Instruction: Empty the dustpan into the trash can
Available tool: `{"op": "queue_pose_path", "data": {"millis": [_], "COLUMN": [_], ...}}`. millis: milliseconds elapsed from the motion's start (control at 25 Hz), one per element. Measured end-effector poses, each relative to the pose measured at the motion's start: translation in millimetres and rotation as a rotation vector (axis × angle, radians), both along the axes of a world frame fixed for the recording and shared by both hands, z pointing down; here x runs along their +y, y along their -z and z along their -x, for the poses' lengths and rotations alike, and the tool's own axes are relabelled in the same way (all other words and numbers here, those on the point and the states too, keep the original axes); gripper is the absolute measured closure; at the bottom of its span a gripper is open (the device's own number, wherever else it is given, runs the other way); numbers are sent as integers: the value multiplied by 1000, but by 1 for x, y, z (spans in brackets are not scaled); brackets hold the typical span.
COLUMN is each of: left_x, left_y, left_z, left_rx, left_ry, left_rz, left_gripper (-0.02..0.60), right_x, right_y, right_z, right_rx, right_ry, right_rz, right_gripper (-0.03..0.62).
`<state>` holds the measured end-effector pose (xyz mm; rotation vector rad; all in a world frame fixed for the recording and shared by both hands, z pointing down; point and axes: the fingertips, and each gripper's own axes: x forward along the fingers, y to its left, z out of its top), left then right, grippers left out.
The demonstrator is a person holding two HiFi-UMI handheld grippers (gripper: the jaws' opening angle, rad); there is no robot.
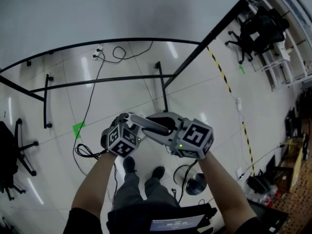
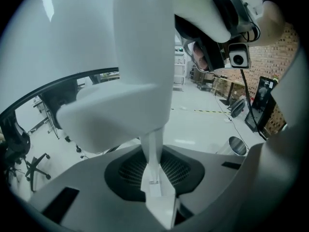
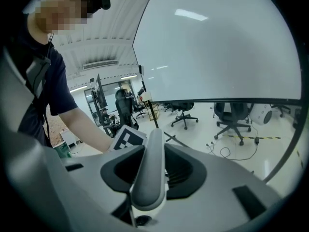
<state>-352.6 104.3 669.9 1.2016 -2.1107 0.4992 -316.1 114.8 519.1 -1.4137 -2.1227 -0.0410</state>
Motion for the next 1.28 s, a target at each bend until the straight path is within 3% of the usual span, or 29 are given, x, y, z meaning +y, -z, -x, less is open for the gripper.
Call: {"op": "queue_pose_path", "data": {"millis": [480, 720, 1040, 1280], "left_x": [20, 21, 30, 40], "left_y": [-24, -28, -40, -45], "left_z": [8, 18, 38, 49], "left_rx": [27, 75, 60, 62], "left_ry": [27, 13, -10, 9], "left_rz": [17, 10, 47, 29], "left_gripper": [491, 492, 492, 492], "right_x": [18, 18, 30, 40], "right_y": [-23, -33, -36, -42], "right_z": [9, 26, 49, 63], "right_rx": [25, 15, 18, 5], "right_ry": [4, -50, -97, -141], "right_rz": [-9, -17, 59, 67], "right_gripper": [450, 450, 451, 451]}}
